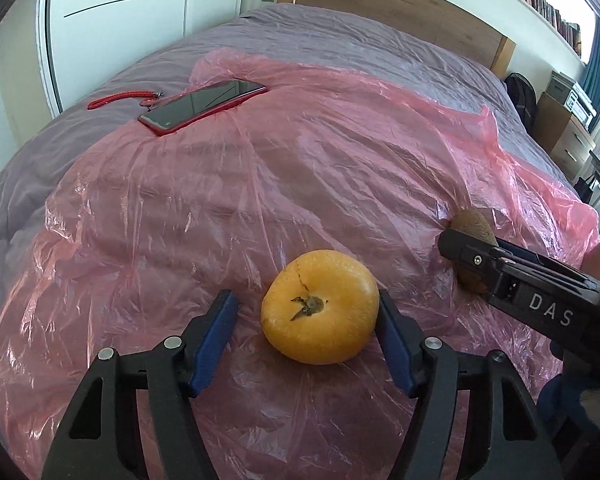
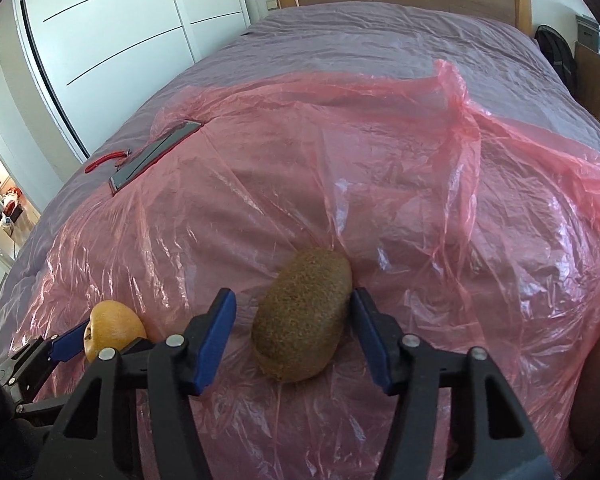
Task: Organize fruits
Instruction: 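Grasp the yellow pear with the left gripper while the right gripper grasps the kiwi, then carry the yellow pear and kiwi past the kettle into the green tray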
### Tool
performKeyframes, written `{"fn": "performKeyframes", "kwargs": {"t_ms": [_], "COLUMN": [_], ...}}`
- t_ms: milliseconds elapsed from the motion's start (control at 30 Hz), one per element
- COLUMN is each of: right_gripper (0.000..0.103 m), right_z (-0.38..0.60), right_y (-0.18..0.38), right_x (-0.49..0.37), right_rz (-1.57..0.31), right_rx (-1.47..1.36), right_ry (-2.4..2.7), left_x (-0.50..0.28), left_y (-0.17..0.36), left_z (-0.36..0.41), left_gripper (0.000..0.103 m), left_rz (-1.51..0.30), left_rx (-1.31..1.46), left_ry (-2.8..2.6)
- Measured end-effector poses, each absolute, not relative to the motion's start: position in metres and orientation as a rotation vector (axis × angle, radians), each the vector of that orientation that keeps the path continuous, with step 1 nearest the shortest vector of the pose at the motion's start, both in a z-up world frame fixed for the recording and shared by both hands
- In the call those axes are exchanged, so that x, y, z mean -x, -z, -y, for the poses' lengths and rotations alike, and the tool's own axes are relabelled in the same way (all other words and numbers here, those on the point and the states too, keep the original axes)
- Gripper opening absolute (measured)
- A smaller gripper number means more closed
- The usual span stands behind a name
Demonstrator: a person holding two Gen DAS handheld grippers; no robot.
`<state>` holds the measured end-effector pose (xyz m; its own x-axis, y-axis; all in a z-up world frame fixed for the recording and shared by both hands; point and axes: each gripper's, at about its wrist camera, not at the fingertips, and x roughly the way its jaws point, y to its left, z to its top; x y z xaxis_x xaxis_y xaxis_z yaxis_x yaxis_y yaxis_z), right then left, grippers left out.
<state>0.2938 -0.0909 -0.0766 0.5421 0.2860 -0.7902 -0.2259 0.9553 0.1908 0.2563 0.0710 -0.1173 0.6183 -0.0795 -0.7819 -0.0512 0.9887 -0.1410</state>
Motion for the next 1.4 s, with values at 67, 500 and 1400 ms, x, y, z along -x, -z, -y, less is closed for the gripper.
{"fn": "performKeyframes", "kwargs": {"t_ms": [67,500,1400], "right_gripper": [0.086,0.061,0.047], "right_z": [0.089,0.092,0.105], "right_y": [0.079,0.084,0.074], "right_x": [-0.295,-0.302,-0.288], "right_rz": [-0.952,-0.96,-0.919], "right_rx": [-0.061,-0.077,-0.115], "right_ry": [-0.299,-0.294,-0.369], "left_x": [-0.256,-0.257,-0.253], "left_y": [0.119,0.122,0.116], "left_z": [-0.07,-0.07,-0.073], "left_gripper": [0.062,0.057,0.046], "left_rz": [-0.904,-0.9,-0.854], "left_rx": [0.153,0.153,0.185], "left_ry": [0.015,0.006,-0.017]}}
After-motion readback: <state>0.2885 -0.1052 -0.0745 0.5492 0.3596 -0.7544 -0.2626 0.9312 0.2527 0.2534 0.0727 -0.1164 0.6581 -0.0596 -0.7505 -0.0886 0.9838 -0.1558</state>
